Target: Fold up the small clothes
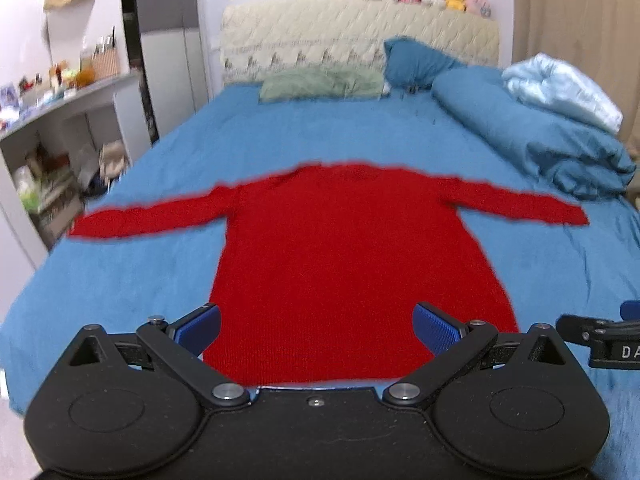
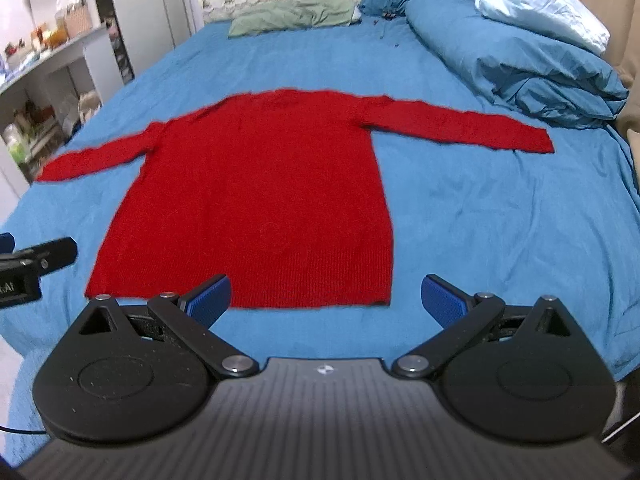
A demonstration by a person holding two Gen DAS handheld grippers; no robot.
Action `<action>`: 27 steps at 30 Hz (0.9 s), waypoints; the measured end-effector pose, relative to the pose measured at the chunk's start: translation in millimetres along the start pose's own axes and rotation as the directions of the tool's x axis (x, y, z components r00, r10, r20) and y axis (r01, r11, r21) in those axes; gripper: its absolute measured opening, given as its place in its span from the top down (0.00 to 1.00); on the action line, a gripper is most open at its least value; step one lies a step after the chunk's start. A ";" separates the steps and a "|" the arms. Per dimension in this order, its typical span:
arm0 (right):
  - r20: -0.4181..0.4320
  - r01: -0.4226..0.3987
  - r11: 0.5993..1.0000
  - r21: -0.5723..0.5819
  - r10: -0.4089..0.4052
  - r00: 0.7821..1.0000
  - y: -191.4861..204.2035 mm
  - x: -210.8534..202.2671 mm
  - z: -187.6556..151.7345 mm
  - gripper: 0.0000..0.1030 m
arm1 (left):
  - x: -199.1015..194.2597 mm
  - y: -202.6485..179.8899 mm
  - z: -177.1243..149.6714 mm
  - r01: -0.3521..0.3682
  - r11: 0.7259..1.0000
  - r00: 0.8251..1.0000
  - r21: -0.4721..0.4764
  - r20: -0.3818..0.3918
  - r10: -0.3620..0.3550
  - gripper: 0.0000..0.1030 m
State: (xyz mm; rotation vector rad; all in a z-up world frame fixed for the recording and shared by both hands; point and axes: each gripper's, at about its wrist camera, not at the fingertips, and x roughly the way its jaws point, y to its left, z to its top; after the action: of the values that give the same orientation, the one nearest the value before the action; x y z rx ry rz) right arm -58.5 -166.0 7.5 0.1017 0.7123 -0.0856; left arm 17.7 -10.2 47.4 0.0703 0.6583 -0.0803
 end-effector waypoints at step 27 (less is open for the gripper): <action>0.083 0.136 0.889 0.438 -0.190 0.978 -276.8 230.6 135.6 0.00 | 332.0 -141.3 182.0 0.214 0.971 0.977 0.103 -0.013 -0.213 0.00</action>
State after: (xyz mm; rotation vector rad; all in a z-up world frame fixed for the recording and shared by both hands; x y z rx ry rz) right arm 171.8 -467.1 -59.4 0.4580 0.5666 -0.4100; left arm 376.3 -184.6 -18.3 0.0999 0.6621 -0.3225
